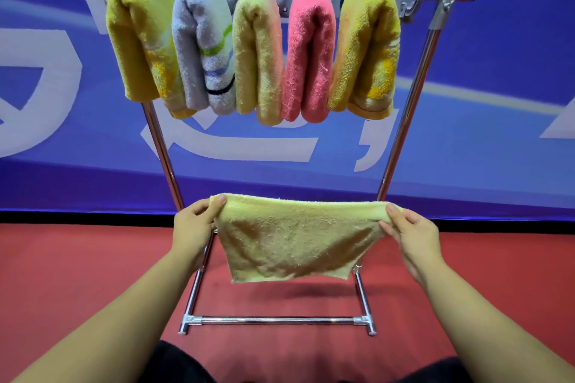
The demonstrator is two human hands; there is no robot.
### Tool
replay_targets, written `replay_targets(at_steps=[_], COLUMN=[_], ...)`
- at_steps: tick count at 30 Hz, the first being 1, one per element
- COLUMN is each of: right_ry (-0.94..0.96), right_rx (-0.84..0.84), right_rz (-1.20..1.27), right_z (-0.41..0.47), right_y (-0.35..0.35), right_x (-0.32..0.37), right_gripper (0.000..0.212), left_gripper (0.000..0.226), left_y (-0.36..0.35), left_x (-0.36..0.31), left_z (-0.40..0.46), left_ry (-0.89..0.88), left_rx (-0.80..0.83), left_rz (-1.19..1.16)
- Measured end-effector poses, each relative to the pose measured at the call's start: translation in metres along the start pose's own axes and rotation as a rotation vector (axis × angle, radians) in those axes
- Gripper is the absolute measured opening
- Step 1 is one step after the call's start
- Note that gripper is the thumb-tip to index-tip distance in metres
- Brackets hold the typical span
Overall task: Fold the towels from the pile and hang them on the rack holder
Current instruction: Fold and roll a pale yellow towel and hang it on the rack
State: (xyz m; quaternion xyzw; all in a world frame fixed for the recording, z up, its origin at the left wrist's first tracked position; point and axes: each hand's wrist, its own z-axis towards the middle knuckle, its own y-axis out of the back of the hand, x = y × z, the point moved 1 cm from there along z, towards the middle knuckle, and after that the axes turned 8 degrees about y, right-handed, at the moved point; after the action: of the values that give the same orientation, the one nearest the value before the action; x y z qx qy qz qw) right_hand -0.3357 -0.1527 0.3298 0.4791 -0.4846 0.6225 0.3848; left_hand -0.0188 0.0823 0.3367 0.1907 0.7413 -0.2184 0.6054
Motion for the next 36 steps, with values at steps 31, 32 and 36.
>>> replay_targets(at_steps=[31,32,36], right_ry=[-0.023,-0.02,-0.03], right_rx=[0.055,0.069,0.13], right_rz=[-0.351,-0.348,-0.359], right_z=[0.006,0.004,-0.004], right_y=[-0.051,-0.058,-0.083], right_x=[-0.018,-0.017,-0.022], right_gripper=[0.019,0.018,0.016], left_gripper=[0.012,0.013,0.018], left_y=[-0.067,-0.074,-0.101], left_x=[0.043,0.042,0.038], left_z=[0.019,0.015,0.003], left_ry=[0.213,0.216,0.234], left_rx=[-0.112,-0.087,0.011], left_rz=[-0.09,-0.089,-0.113])
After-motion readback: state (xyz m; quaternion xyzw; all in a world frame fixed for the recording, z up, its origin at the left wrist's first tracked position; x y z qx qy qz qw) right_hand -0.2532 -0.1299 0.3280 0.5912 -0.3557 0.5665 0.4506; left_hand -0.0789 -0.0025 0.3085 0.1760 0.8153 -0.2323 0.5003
